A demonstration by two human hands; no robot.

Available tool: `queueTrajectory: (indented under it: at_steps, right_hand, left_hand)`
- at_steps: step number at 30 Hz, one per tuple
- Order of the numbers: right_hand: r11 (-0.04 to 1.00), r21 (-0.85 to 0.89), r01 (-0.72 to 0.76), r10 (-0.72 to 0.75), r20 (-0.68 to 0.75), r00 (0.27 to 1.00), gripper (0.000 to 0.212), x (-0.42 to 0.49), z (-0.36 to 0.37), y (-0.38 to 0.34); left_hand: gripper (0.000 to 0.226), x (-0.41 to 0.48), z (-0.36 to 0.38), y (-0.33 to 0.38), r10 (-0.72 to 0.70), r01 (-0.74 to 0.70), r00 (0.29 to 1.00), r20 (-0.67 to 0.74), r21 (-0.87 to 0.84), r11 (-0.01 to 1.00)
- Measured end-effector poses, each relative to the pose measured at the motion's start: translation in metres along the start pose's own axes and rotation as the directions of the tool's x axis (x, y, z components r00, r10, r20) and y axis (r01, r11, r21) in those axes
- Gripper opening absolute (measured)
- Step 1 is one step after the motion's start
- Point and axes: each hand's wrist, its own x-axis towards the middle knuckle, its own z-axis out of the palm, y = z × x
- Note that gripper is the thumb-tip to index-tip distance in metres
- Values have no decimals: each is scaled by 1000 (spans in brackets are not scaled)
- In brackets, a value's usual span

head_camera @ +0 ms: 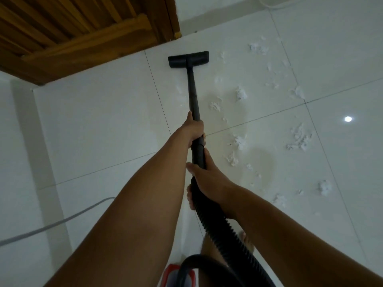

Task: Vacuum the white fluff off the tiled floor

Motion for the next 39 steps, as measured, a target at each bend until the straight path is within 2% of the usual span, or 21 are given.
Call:
queueTrajectory:
  at_steps: [8, 14, 17, 19, 20, 22, 24, 29, 32, 39]
  right_hand:
    - [998, -39, -51, 52, 40, 998, 58, -30, -23, 46]
    - [965, -256, -50, 51, -2, 999, 54, -44, -38, 104]
    - [948, -317, -37, 33, -17, 999, 65, -51, -41, 135]
    - [966, -255, -45, 42, -16, 999, 63, -59, -48, 155]
    - [981, -186, -51, 54, 10, 998, 57, -65, -53, 164]
    - [989, -138, -54, 64, 70, 996, 60, -81, -63, 184]
    - [984, -176, -37, 53, 89, 995, 64, -97, -70, 203]
    - [973, -224, -56, 71, 60, 996, 63, -124, -69, 250]
    - [949, -312, -40, 47, 17, 999, 66, -134, -64, 281]
    - [951, -308, -35, 32, -15, 999, 66, -159, -51, 353]
  left_hand:
    - [72, -24, 32, -49, 17, -7, 995, -97, 101, 995]
    - [80, -52, 61, -96, 1, 12, 992, -126, 106, 994]
    - [74, -65, 76, -123, -8, 21, 991, -132, 95, 995]
    - [74, -74, 86, -142, -21, 32, 991, -130, 83, 996]
    - [74, -78, 91, -151, -30, 40, 991, -130, 78, 996]
    - [75, -88, 102, -171, -43, 52, 991, -130, 68, 996]
    - [75, -97, 113, -191, -51, 59, 990, -130, 58, 997]
    - [75, -122, 128, -239, -63, 69, 991, -118, 46, 997]
    - [74, -136, 133, -268, -70, 75, 991, -111, 40, 996]
    - [72, -159, 144, -339, -44, 53, 994, -96, 87, 995]
